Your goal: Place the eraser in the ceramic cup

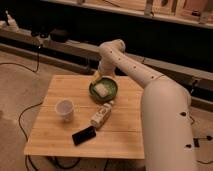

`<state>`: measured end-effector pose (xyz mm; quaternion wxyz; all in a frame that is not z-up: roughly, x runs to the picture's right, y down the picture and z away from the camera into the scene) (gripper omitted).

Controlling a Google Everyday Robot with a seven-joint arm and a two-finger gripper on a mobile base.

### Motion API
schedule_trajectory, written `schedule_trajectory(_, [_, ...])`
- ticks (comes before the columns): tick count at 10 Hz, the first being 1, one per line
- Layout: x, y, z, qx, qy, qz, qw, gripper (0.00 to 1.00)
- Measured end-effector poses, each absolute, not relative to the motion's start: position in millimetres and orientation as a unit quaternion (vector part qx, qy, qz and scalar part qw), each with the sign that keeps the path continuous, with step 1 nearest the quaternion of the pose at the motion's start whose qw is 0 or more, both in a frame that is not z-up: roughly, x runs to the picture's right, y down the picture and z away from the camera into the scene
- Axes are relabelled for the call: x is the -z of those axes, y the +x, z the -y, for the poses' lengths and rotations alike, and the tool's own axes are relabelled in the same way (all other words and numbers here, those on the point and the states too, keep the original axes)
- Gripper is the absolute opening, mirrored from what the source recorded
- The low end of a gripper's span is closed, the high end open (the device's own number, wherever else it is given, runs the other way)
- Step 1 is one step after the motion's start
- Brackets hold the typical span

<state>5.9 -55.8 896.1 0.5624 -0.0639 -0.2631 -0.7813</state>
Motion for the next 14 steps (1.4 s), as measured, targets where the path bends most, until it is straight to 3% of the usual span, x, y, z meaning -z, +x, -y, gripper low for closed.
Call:
schedule_trajectory(9, [-894,6,55,0.787,-0.063,0.263,0.555,0.8])
schedule_trajectory(12, [-864,-6,17,0.836,-0.069,0.298,0.456,0.8])
schedule_trajectory(14, [-816,-8,-19,0.871,-0.073,0.331,0.354,0.8])
